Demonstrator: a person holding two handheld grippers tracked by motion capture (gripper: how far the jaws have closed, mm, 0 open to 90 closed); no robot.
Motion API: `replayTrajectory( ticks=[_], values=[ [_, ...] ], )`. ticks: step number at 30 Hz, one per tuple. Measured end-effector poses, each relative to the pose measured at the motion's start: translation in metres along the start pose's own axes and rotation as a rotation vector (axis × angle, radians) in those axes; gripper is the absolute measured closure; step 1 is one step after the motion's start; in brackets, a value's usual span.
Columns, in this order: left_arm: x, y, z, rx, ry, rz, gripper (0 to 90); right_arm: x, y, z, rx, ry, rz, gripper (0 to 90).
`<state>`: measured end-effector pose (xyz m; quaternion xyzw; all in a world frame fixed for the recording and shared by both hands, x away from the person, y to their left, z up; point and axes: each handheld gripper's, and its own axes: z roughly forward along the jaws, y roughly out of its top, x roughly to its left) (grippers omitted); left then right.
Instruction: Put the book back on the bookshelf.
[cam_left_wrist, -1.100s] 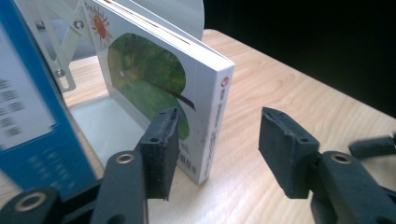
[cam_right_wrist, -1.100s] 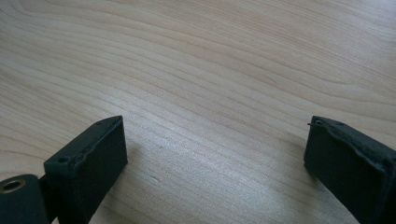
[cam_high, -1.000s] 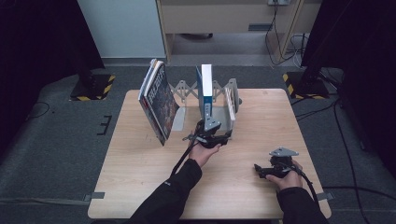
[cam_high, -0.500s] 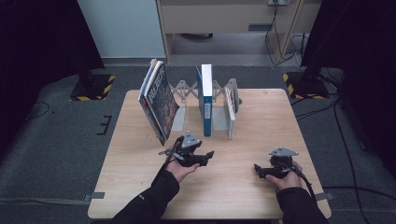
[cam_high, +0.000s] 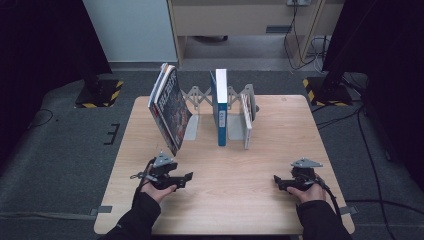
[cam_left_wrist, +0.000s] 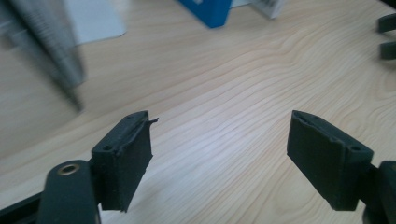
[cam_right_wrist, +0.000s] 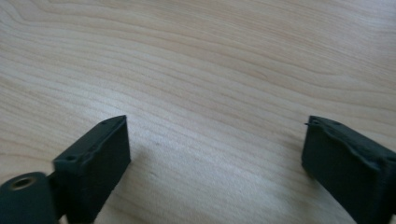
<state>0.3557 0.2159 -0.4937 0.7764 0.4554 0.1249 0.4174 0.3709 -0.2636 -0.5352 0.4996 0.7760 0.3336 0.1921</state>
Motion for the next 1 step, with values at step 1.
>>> replayTrajectory(
  ticks=[1],
  values=[
    [0.0065, -0.0032, -0.0038, 0.008, 0.012, -0.008, 20.1, -0.0020, 0.0008, -0.0027, 0.014, 0.001, -0.004, 15.4]
  ],
)
